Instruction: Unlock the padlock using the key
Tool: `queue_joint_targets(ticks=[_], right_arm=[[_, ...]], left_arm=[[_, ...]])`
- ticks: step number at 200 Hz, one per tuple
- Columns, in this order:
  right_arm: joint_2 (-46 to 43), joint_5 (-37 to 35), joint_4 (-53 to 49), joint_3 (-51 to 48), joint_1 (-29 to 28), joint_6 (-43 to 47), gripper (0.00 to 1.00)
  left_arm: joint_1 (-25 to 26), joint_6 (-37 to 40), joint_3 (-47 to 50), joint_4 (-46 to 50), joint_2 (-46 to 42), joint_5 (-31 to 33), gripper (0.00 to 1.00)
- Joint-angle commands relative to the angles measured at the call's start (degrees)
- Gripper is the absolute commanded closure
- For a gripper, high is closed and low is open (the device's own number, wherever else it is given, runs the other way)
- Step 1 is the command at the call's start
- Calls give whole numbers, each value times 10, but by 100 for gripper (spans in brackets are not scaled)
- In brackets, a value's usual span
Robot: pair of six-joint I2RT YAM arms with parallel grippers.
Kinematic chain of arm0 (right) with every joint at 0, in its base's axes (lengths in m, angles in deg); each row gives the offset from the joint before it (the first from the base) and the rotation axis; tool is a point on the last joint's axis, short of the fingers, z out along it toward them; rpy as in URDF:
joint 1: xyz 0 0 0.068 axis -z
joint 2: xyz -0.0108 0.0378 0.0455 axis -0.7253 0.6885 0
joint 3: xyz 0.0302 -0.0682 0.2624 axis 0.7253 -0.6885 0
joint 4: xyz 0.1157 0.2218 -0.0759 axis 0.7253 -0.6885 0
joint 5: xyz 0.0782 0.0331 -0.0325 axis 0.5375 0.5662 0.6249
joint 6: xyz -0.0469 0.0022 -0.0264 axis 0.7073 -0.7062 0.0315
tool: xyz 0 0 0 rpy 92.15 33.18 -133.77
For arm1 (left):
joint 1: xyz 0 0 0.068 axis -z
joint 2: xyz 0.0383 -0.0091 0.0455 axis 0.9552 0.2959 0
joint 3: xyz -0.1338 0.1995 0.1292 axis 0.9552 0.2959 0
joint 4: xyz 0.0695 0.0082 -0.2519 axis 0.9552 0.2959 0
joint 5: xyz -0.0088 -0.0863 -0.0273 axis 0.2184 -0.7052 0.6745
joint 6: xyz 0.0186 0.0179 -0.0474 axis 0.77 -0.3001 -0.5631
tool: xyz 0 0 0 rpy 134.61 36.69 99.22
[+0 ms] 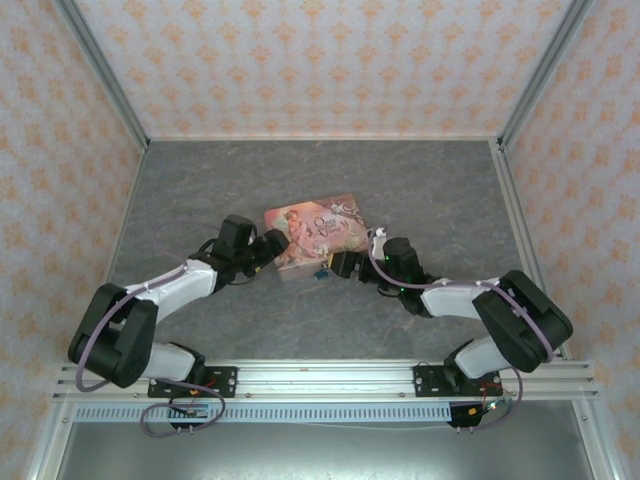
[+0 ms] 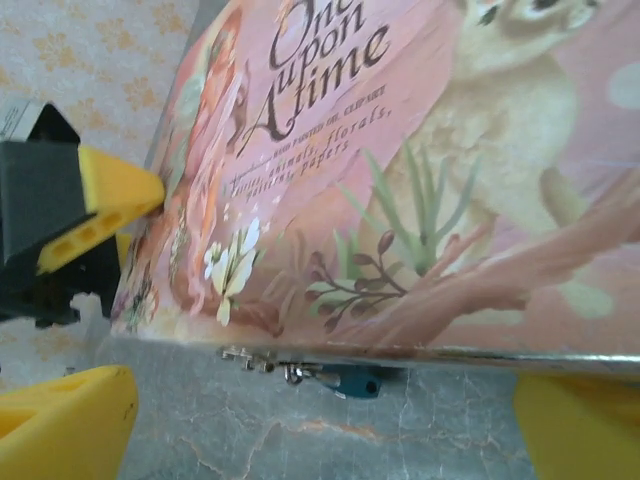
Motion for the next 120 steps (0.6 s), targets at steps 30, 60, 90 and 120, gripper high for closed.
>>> queue_joint_targets(ticks=[30, 60, 90, 120], right_arm=[[44, 82, 88, 50, 53, 23, 5], [24, 98, 113, 7, 64, 29, 6], [11, 123, 138, -31, 63, 20, 9], [38, 130, 198, -52, 47, -2, 13]], left_arm=[[13, -21, 35, 81, -29, 38, 12], [14, -24, 33, 90, -38, 51, 12], [15, -25, 27, 96, -39, 54, 11], [15, -28, 25, 93, -36, 50, 11]])
